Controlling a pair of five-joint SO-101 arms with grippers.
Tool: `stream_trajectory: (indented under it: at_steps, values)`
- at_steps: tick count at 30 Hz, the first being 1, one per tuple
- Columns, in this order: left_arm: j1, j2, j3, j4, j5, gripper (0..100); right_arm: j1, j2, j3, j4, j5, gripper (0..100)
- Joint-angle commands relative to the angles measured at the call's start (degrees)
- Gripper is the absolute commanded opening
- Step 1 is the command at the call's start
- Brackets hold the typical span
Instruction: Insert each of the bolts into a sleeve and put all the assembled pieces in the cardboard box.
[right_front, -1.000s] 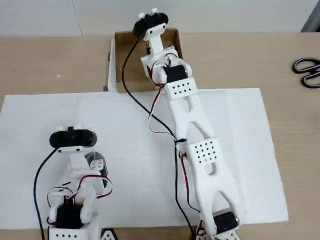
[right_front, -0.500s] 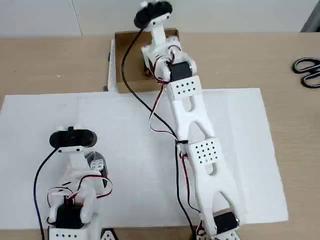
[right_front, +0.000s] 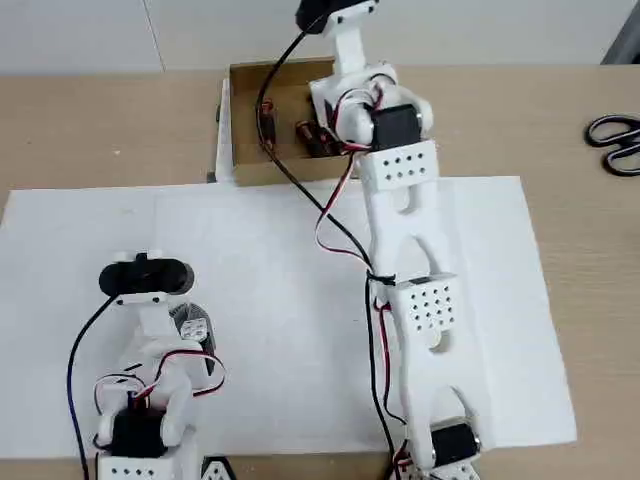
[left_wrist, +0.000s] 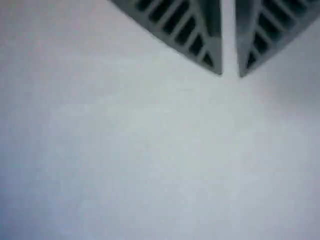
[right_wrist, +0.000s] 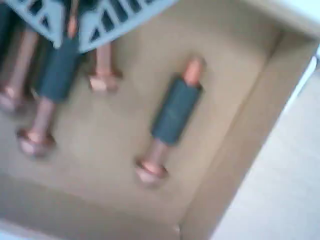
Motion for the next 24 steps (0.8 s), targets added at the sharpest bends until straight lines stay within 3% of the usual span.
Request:
stream_trajectory:
  at_steps: [1, 6, 19, 24]
  values:
    - [0.3, -0.4, -0.2, -0.5, -0.4, 1, 1.5, -6.9, -2.4, 5.7, -2.8, 0.2]
    - [0.3, -0.4, -0.2, -0.5, -0.4, 1, 3.6, -10.7, -2.4, 17.5, -4.3, 0.2]
    - [0.3, -0.4, -0.2, -0.5, -0.5, 1, 7.4, -25.5, -1.8, 19.1, -4.0, 0.2]
    - [0.3, -0.4, -0.2, -0.4, -0.5, 1, 7.5, -36.0, 10.0, 19.1, -3.9, 0.2]
